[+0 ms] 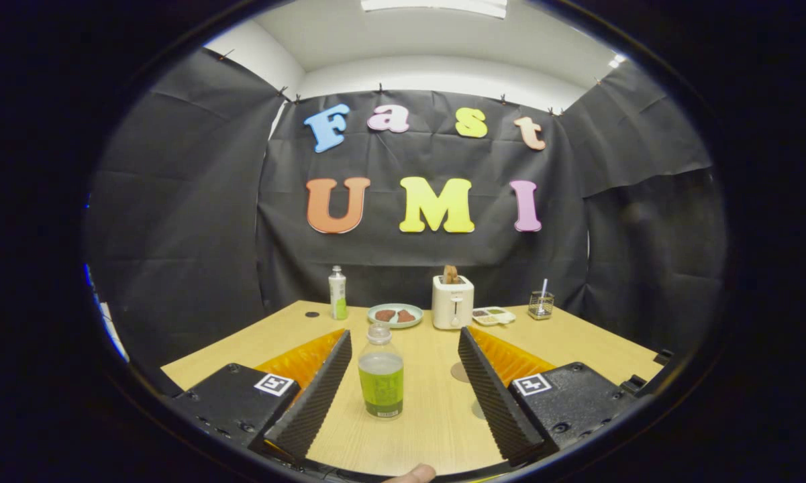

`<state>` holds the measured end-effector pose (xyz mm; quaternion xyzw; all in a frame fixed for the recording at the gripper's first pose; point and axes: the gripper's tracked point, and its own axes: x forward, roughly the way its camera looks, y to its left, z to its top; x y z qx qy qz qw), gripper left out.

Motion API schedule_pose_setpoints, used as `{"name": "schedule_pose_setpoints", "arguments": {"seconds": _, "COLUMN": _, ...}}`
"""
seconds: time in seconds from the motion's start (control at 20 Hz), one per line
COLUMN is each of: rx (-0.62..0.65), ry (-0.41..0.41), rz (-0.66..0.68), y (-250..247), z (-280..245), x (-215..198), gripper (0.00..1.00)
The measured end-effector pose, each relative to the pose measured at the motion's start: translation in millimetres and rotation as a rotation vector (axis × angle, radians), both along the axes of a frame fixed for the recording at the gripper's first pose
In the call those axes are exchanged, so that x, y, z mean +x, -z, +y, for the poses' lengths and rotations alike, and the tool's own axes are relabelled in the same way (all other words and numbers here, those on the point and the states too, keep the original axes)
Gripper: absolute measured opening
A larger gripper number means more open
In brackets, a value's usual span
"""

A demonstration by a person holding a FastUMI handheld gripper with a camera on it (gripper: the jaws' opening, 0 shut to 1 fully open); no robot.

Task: Take the bottle from table, then pour the juice into the cup, finally place the bottle on the coaster

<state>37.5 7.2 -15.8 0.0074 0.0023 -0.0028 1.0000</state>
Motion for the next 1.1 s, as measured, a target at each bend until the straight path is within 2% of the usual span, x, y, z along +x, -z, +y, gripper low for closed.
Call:
{"name": "schedule_pose_setpoints", "arguments": {"seconds": 0.55, "rx": -0.016, "ry": 0.032, "rz": 0.074, "y": 58.2, "z": 13.0, "x": 66.1, "gripper": 1.00}}
{"name": "schedule_pose_setpoints", "arguments": {"seconds": 0.95, "rx": -0.032, "ry": -0.010, "rz": 0.078, "y": 87.0, "z": 31.2, "x": 104.2, "gripper": 1.00}}
{"name": "schedule_pose_setpoints", "arguments": {"seconds": 1.1, "rx": -0.038, "ry": 0.009, "rz": 0.075, "y": 94.8, "z": 26.6, "x": 116.7, "gripper": 1.00}}
